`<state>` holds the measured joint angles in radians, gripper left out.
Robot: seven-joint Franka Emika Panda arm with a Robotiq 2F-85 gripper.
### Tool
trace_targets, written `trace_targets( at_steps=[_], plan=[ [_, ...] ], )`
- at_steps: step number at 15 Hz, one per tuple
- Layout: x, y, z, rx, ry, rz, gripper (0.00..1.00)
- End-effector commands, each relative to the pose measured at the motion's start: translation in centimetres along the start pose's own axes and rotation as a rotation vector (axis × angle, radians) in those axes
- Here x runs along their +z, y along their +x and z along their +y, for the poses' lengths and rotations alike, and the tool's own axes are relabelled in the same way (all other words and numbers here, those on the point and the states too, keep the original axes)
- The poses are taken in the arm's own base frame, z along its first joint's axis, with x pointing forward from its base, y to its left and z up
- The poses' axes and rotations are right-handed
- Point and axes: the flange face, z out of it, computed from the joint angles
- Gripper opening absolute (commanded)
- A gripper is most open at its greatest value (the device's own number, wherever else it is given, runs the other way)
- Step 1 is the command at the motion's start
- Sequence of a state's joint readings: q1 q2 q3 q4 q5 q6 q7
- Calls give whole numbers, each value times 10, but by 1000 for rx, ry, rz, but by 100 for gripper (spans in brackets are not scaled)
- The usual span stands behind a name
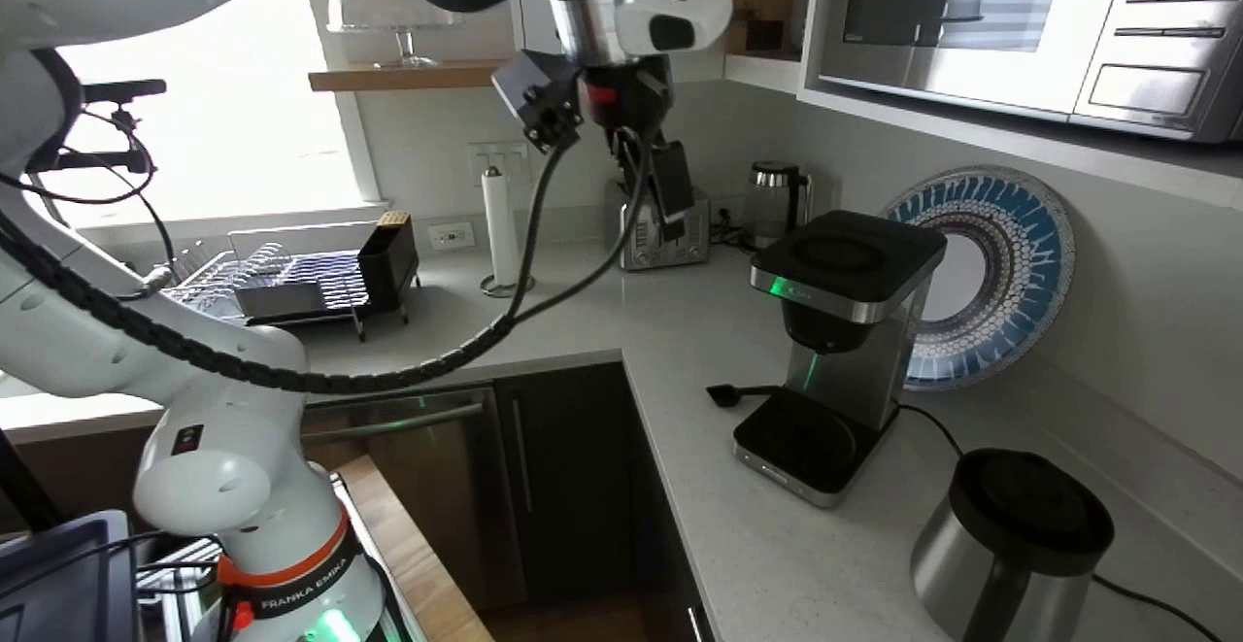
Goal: Open the coffee making machine lid
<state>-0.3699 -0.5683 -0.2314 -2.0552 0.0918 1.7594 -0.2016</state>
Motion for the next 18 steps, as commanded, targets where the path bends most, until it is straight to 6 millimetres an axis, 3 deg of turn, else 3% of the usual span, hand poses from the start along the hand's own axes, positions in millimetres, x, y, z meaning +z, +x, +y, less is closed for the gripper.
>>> trace_targets(
  at_steps=[1, 3, 4, 8, 18],
  plan=[
    [-17, -38, -38, -96, -88, 94, 100],
    [-24, -47, -53, -173, -109, 150, 100],
    [-27, -30, -44, -122, -85, 106, 100],
    [-30, -43, -54, -161, -96, 144, 100],
    [-26, -44, -54, -163, -97, 139, 100]
  ],
)
